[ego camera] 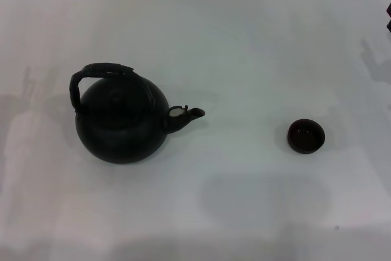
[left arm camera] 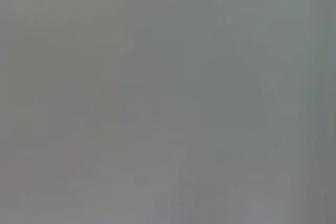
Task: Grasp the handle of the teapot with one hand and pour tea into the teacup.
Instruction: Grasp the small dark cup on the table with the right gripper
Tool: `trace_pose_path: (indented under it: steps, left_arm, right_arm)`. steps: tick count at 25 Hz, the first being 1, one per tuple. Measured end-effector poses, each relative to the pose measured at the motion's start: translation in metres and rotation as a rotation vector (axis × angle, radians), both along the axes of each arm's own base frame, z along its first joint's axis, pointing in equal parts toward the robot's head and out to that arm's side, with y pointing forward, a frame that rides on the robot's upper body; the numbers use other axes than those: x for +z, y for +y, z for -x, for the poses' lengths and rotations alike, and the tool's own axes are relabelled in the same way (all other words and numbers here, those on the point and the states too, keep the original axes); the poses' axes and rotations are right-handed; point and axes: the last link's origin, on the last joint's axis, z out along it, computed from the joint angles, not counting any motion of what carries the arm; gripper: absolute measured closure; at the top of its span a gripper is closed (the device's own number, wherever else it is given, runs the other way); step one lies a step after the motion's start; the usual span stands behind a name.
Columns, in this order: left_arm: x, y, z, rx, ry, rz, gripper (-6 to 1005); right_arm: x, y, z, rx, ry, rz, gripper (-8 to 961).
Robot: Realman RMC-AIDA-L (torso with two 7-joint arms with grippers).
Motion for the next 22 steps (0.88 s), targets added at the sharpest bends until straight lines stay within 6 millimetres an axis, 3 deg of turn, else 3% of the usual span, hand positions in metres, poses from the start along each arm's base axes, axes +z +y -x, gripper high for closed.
trace_pose_path:
  steps: [22]
  left_arm:
    - [-0.0038, -0.0097, 0.006, 0.035, -0.004, 0.014, 276]
  right_arm:
    - [-0.0001, -0.0057, -0.0064, -0.026, -0.001, 0.006, 312]
